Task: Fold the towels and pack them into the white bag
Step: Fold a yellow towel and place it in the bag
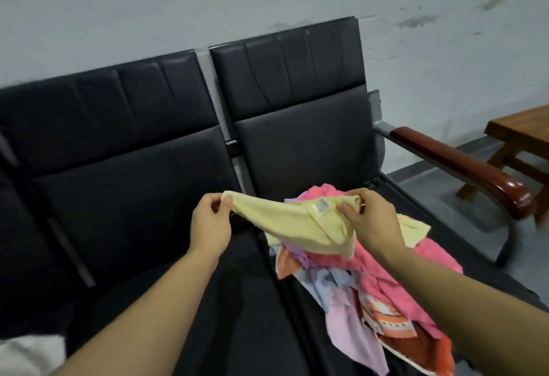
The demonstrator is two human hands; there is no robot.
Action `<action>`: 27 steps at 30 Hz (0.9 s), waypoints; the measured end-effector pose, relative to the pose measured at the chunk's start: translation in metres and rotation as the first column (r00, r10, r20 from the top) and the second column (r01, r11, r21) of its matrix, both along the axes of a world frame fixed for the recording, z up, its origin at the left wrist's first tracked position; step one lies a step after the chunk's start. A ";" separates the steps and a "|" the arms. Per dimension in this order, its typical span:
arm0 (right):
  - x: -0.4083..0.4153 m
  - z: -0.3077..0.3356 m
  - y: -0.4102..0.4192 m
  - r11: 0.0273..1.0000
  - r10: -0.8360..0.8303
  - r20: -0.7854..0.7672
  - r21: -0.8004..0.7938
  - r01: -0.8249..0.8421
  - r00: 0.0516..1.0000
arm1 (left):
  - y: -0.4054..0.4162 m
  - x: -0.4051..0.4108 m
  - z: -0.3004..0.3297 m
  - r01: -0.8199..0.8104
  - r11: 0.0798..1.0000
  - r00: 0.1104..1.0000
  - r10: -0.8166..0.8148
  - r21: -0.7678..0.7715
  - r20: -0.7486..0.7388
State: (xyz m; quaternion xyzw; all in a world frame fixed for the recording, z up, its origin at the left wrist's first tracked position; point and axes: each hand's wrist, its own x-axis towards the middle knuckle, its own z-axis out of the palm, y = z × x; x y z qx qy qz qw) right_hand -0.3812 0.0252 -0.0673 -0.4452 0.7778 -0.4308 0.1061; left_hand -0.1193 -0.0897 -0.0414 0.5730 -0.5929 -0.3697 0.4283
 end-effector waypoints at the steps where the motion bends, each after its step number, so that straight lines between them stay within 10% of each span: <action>1: 0.012 0.006 -0.001 1.000 0.028 -0.005 -0.011 -0.028 1.000 | 0.002 0.017 0.007 -0.028 0.999 0.999 0.029 0.019 -0.029; 11: 0.141 0.045 -0.024 0.972 0.233 -0.024 0.015 -0.233 0.972 | 0.035 0.172 0.061 -0.261 0.957 0.868 0.290 0.127 -0.403; 15: 0.172 0.054 -0.025 0.981 0.193 0.315 -0.028 -0.194 0.929 | 0.053 0.207 0.072 -0.321 0.945 0.912 0.328 0.066 -0.245; 19: 0.192 0.058 -0.020 0.992 0.110 0.752 -0.046 -0.115 0.650 | 0.064 0.219 0.076 -0.262 0.962 0.934 0.274 0.083 -0.230; 24: 0.206 0.056 -0.025 0.980 0.078 0.658 0.089 -0.180 0.749 | 0.070 0.216 0.053 -0.139 0.964 0.974 0.091 0.229 0.209; 27: 0.217 0.059 -0.026 0.971 0.172 0.620 0.026 -0.239 0.766 | 0.084 0.190 0.052 0.079 0.967 0.997 -0.081 0.241 -0.005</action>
